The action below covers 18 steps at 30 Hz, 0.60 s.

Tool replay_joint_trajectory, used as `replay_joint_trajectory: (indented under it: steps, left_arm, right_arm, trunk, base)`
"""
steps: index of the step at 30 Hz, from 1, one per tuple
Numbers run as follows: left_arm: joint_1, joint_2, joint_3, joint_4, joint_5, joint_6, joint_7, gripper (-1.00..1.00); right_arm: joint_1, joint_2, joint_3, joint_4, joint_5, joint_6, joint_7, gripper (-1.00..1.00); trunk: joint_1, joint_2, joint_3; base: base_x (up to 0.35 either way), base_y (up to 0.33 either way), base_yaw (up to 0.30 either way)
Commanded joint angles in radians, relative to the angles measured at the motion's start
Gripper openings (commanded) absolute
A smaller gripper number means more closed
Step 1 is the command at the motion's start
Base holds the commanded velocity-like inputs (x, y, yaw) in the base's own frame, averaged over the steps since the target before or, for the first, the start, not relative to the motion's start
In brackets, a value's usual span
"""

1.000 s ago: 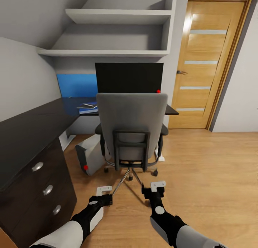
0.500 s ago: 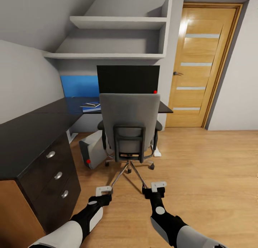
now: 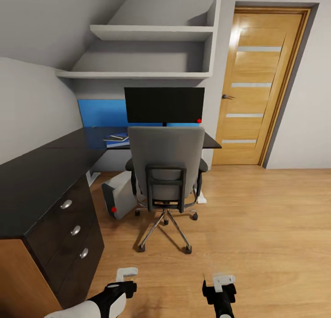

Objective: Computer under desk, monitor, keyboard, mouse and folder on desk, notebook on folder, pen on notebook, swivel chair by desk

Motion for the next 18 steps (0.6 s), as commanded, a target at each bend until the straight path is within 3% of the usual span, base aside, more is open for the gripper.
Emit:
replay_joint_trajectory:
  steps: [1,12,18]
  left_arm:
    - [0.008,0.002,-0.009,-0.001,0.009,0.002,0.004,1.0]
    - [0.122,0.027,-0.009,0.0,0.009,0.002,0.001,1.0]
    - [0.175,0.028,-0.009,0.0,0.009,0.001,-0.001,1.0]
  right_arm:
    - [0.007,0.0,0.01,0.006,-0.008,-0.002,-0.003,1.0]
    - [0.152,-0.009,0.009,0.042,-0.008,0.0,-0.004,1.0]
    - [0.173,-0.01,0.008,0.043,-0.008,0.0,-0.004,1.0]
  trunk:
    - [-0.004,0.007,0.002]
    - [-0.046,0.084,0.037]
    - [-0.069,0.126,0.056]
  base:
    - [0.0,0.0,0.0]
    - [0.0,0.0,0.0]
    - [0.0,0.0,0.0]
